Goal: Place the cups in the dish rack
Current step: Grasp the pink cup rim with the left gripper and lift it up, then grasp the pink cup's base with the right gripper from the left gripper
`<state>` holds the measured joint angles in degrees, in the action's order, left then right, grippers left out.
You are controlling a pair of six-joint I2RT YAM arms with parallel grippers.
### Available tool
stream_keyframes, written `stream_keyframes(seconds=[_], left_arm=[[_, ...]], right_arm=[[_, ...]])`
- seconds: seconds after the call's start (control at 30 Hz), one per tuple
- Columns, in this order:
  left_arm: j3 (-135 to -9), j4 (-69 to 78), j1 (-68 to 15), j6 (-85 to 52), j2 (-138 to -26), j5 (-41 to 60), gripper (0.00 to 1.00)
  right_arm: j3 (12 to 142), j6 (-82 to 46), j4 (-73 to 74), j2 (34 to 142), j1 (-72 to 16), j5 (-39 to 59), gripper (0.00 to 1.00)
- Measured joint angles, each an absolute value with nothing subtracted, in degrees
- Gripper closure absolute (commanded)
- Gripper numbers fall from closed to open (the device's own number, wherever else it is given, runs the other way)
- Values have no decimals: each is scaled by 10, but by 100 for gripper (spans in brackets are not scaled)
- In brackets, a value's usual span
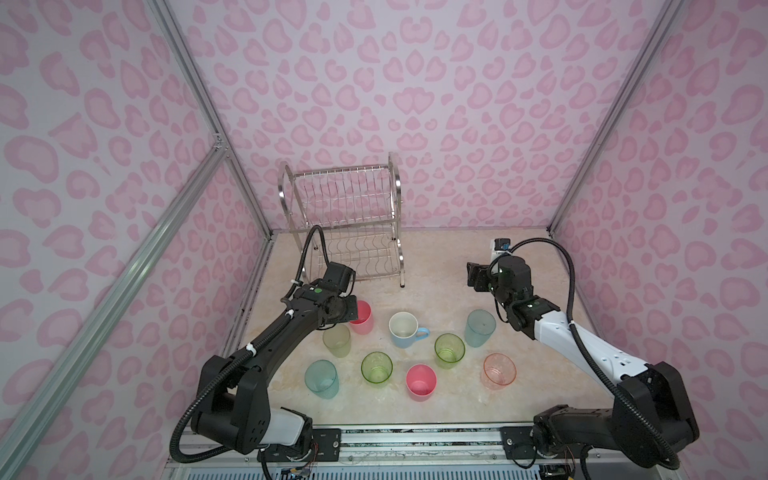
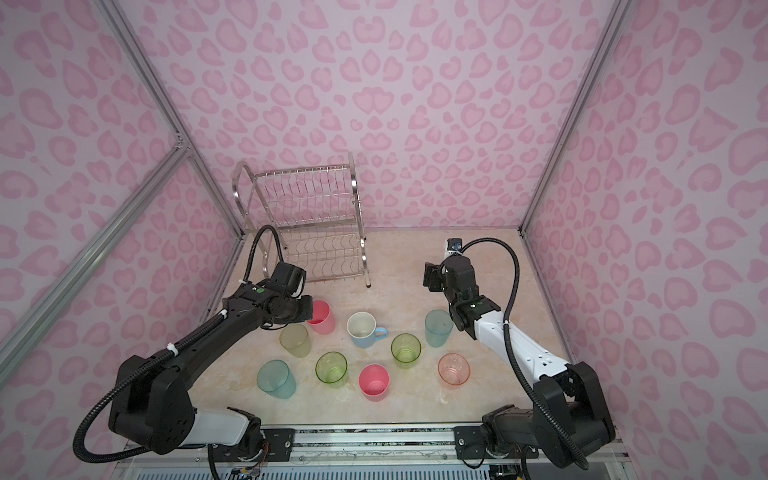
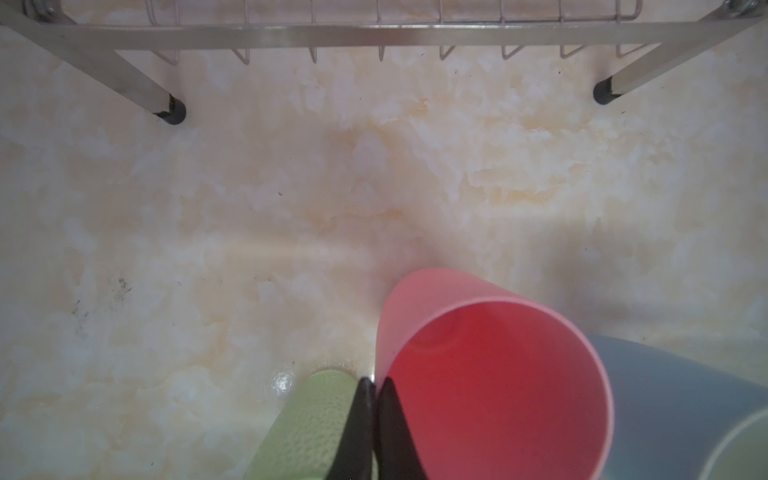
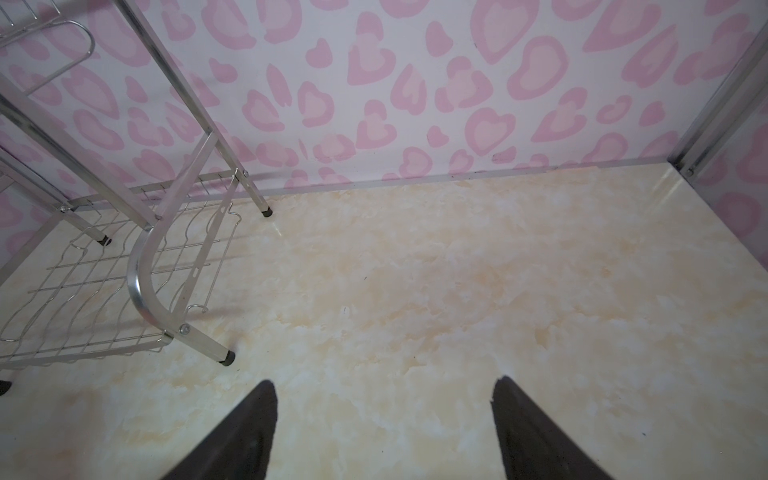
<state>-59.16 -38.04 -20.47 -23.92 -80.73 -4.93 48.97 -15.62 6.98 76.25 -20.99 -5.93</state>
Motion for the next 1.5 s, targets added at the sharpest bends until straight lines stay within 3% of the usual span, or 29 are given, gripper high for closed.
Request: stream_keyframes(seconds=[0.47,0.73,1.07,1.5], left_arm=[[-610,-374,-205,-239,-757,-27,97],[-608,-326,-206,-256,-699,23,97],[-577,-152,-229,-338,-651,92,97],[-527,41,-303,-410,-615,11,97]], right_arm=[[509,-178,48,767,-209,-60,16],[556,-239,24,778,-209,-9,16],[672,-446,25,826,-209,50,16],[686,-735,159,854,-255,147,16]])
